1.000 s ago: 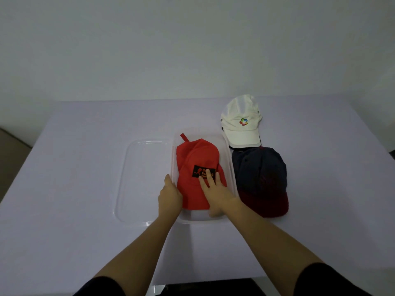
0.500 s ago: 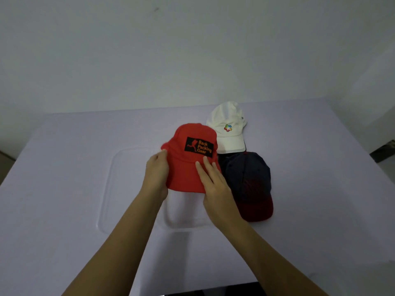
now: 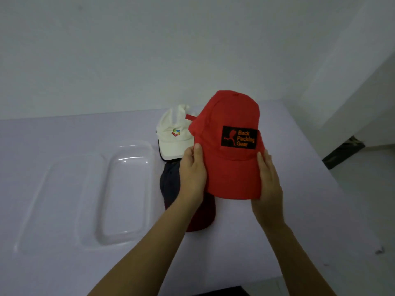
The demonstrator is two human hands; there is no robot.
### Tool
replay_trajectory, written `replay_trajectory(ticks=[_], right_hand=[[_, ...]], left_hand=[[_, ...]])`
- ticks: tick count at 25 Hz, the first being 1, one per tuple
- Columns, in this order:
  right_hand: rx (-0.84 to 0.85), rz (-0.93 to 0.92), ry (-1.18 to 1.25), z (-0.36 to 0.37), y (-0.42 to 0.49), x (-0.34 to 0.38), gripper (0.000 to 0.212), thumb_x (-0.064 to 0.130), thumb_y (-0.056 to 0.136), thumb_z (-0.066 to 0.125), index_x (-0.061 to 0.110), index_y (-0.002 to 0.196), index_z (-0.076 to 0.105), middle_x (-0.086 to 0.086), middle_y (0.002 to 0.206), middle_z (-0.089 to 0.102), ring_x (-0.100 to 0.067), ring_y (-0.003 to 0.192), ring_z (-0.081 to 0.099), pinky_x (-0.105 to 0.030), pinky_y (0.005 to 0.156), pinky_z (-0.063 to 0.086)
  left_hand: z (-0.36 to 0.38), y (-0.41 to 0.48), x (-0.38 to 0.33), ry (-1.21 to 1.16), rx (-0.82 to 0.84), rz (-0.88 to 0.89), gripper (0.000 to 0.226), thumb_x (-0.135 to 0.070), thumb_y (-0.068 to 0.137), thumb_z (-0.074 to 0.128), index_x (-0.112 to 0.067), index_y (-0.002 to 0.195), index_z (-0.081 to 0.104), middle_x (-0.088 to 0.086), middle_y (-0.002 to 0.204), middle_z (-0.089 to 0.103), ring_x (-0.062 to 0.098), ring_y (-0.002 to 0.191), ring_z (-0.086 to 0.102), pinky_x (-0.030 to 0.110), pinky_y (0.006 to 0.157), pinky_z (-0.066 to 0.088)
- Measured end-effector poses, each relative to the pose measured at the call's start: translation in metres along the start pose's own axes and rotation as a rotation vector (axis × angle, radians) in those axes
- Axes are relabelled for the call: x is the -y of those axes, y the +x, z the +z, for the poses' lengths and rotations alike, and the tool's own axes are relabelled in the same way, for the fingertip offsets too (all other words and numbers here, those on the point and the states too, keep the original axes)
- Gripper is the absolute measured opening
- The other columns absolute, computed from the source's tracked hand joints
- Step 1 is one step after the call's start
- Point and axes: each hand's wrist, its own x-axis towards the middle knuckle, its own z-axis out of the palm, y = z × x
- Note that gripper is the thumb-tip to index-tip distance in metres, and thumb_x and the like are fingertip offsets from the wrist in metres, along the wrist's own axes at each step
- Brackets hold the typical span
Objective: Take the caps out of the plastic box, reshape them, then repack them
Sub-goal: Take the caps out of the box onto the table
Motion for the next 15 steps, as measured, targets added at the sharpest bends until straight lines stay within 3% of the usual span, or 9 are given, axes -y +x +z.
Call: replay_trajectory(ticks=[2,4,6,9,13,15], right_hand=[[0.047,0.053,-0.056,-0.015,-0.010,-0.049,0.059,0.019,0.091,0.042,0.023,0.146,0.020,-0.014,0.151,0.027,-0.023,0.140,0.022,-0.045,0.107,0.035],[0.165,0.091,-0.088,-0.024,-0.019,-0.090,0.074,0.009,0.090,0.050,0.041,0.146,0.013,-0.013,0.153,0.025,-0.029,0.141,0.021,-0.050,0.104,0.036],[0.331,0.131,-0.086,-0.025,-0.028,-0.118,0.091,-0.003,0.089,0.053,0.055,0.141,0.004,-0.006,0.155,0.018,-0.028,0.143,0.016,-0.048,0.108,0.029],[0.519,0.118,-0.111,-0.012,-0.044,-0.144,0.103,-0.010,0.088,0.048,0.067,0.132,-0.005,0.002,0.153,0.010,-0.021,0.141,0.008,-0.042,0.111,0.023],[0.645,0.128,-0.126,0.007,-0.052,-0.163,0.109,-0.018,0.083,0.041,0.069,0.129,-0.007,-0.009,0.157,0.014,-0.032,0.144,0.013,-0.046,0.110,0.028],[0.663,0.130,-0.144,0.013,-0.053,-0.169,0.107,-0.015,0.086,0.043,0.068,0.131,-0.007,-0.011,0.157,0.014,-0.035,0.144,0.013,-0.047,0.108,0.031]], left_hand=[[0.032,-0.003,0.027,0.160,0.122,-0.048,0.031,-0.037,0.096,0.042,-0.015,0.105,0.060,0.005,0.103,0.067,0.018,0.093,0.062,0.038,0.086,0.052],[0.055,-0.005,0.056,0.290,0.215,-0.157,0.032,-0.033,0.095,0.044,-0.013,0.118,0.055,0.008,0.111,0.065,0.021,0.097,0.061,0.044,0.090,0.052],[0.068,-0.009,0.083,0.375,0.280,-0.264,0.041,-0.025,0.096,0.043,-0.012,0.134,0.041,0.008,0.128,0.056,0.025,0.110,0.057,0.041,0.098,0.047],[0.076,-0.016,0.114,0.528,0.279,-0.249,0.052,-0.010,0.096,0.039,-0.013,0.145,0.023,0.013,0.136,0.045,0.026,0.120,0.048,0.033,0.100,0.038],[0.077,-0.018,0.138,0.732,0.285,-0.187,0.054,-0.002,0.096,0.034,-0.013,0.147,0.021,0.024,0.131,0.035,0.020,0.093,0.043,0.025,0.094,0.036],[0.078,-0.018,0.147,0.790,0.290,-0.140,0.054,-0.002,0.096,0.033,-0.010,0.147,0.019,0.025,0.130,0.034,0.024,0.091,0.046,0.025,0.093,0.037]])
